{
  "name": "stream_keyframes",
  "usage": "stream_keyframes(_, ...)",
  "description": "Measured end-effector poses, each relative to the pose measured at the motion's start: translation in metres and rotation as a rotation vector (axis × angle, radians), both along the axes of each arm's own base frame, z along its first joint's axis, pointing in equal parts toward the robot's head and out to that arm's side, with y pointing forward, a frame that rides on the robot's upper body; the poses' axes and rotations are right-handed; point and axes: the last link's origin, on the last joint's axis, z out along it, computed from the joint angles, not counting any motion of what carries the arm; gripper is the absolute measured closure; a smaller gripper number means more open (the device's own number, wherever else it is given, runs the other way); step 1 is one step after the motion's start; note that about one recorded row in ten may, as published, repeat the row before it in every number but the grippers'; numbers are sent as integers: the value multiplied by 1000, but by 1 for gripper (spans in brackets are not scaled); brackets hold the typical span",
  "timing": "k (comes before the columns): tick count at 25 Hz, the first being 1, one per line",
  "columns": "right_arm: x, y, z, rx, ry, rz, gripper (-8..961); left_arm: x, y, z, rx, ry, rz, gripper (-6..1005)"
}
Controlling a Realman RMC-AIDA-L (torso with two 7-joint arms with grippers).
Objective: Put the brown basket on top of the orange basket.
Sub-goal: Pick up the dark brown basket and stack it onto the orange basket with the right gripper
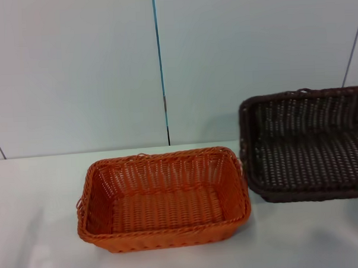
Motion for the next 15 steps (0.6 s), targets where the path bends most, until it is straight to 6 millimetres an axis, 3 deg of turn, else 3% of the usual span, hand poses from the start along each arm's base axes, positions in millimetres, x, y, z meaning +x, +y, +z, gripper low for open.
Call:
stream_keyframes(5,-23,22,-23,0,7,44,811,4,5,-2,-34,40,5,90)
stream_keyframes(15,-85,58,-88,-55,1,133,811,7,13,-5,-50,46,-2,90)
